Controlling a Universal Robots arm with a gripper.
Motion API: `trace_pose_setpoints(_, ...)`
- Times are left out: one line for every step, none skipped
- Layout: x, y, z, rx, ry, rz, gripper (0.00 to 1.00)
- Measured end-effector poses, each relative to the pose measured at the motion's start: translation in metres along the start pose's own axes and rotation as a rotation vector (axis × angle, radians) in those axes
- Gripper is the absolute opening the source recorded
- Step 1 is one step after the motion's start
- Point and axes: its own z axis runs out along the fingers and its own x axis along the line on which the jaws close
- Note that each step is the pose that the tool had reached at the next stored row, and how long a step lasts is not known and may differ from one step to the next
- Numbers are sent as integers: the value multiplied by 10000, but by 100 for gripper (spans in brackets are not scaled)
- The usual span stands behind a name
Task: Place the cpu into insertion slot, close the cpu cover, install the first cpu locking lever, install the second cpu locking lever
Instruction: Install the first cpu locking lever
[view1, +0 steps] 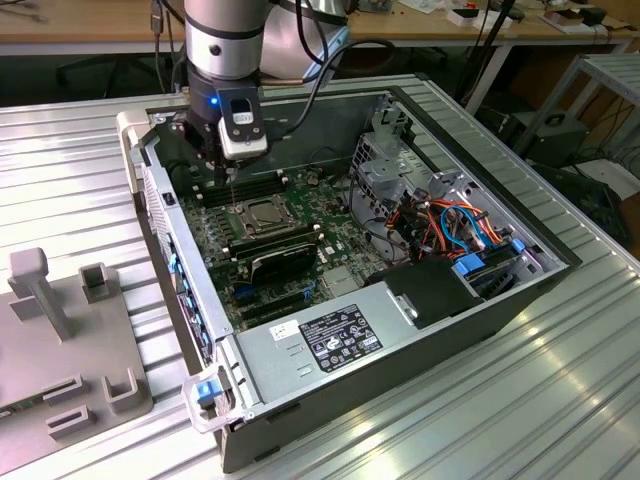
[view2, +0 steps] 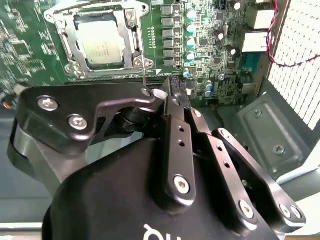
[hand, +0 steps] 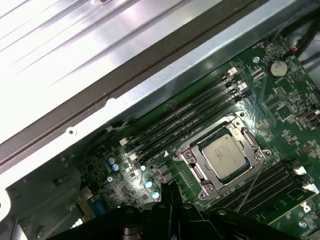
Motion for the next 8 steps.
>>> trace_pose_setpoints(0,0,4,-3,13,-169,11)
trace_pose_setpoints(0,0,8,-6,25,-310,11)
trace_pose_setpoints(1,2,13,-6,36,-450,11)
trace_pose_setpoints(5,7,24,-8,45,-558,11)
trace_pose_setpoints(6,11,33,-16,52,-586,11)
trace_pose_setpoints(9,21,46,-32,62,-593,11)
trace_pose_setpoints(14,39,66,-39,67,-604,11)
trace_pose_setpoints(17,50,88,-50,80,-698,11)
